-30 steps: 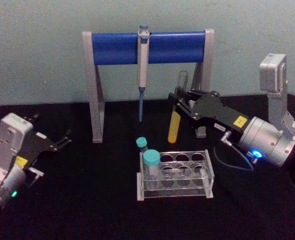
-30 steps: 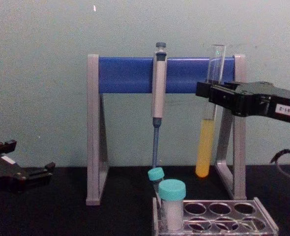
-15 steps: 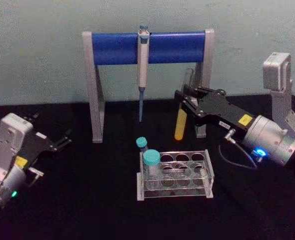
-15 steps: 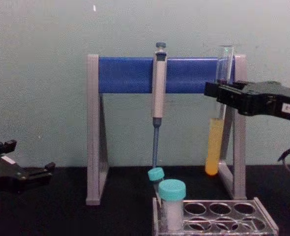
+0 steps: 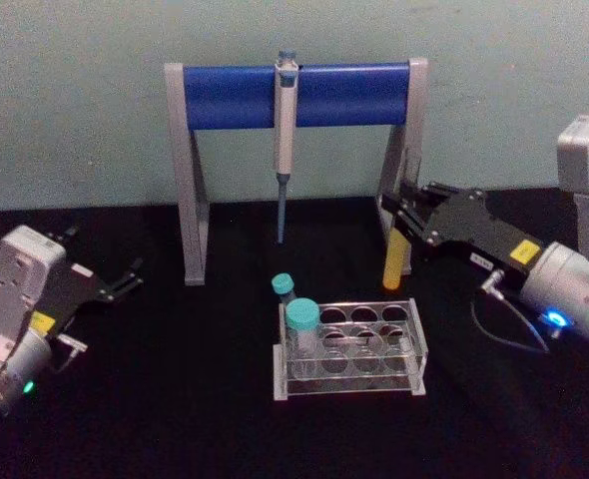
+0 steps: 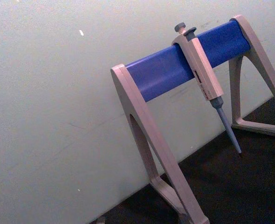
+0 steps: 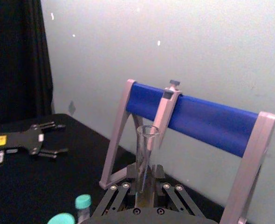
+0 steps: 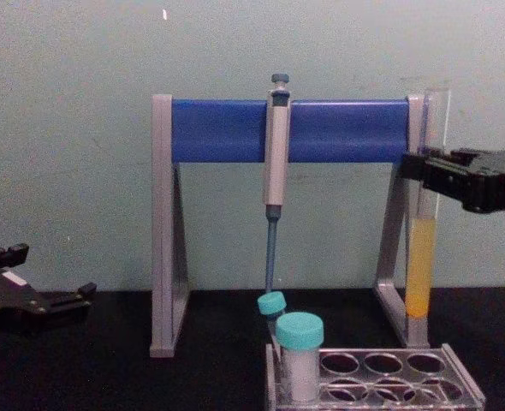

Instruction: Pick up the test tube from the test tube rack, shake it, then place it back into the test tube rack.

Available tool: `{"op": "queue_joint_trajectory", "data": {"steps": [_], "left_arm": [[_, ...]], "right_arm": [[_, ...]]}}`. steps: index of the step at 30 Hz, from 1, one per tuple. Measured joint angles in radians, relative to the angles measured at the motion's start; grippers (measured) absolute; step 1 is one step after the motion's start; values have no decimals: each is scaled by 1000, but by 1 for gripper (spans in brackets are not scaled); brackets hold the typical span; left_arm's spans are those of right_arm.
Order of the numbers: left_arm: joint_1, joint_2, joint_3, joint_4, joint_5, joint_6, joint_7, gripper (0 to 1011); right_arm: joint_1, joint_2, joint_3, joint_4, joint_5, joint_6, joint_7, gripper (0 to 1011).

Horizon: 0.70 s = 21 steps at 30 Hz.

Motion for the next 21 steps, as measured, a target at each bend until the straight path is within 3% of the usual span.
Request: {"op": "queue_joint_trajectory", "data": {"steps": [9,21], "left_arm": [[0,0,0,0,0,0,0,1001],[0,0,0,0,0,0,0,1001]], "right_arm": [[-43,21,-7,-58,33,21,42,233],[32,-36,-60,10,60,-8,81,233]]}}
